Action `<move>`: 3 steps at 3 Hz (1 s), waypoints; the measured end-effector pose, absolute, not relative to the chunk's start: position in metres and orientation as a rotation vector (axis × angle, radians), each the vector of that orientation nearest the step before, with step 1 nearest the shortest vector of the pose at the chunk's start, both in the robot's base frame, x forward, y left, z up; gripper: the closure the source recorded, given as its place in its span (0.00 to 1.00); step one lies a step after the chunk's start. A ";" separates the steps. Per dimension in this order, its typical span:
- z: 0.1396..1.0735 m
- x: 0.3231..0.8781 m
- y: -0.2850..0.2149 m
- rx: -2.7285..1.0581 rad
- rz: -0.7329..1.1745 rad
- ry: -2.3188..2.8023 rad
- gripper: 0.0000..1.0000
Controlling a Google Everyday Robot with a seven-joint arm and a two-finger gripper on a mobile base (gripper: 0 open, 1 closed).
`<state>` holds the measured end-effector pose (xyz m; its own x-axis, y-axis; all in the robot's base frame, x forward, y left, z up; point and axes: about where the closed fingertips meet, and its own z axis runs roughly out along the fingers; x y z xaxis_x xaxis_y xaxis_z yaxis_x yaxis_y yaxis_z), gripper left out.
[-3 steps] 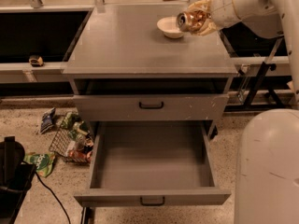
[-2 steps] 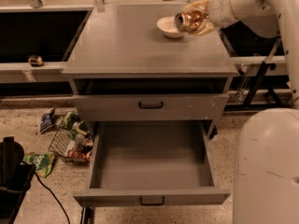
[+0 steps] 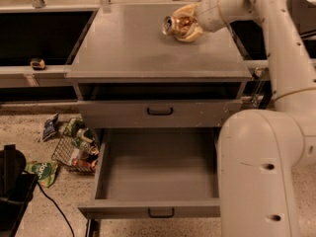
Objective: Pick orange can from middle drawer and place on counter
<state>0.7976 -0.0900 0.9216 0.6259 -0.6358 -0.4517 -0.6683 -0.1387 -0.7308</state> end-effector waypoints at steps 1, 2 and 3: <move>0.907 0.797 -0.063 -1.838 0.147 1.064 1.00; 0.895 0.795 -0.045 -1.837 0.233 1.084 0.82; 0.886 0.798 -0.034 -1.827 0.280 1.116 0.58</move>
Offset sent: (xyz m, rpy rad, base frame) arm 0.0423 0.0420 -0.0117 0.0683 0.2244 0.0844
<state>0.7976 -0.0345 0.8855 0.5584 -0.5723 -0.6006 -0.7881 -0.1398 -0.5995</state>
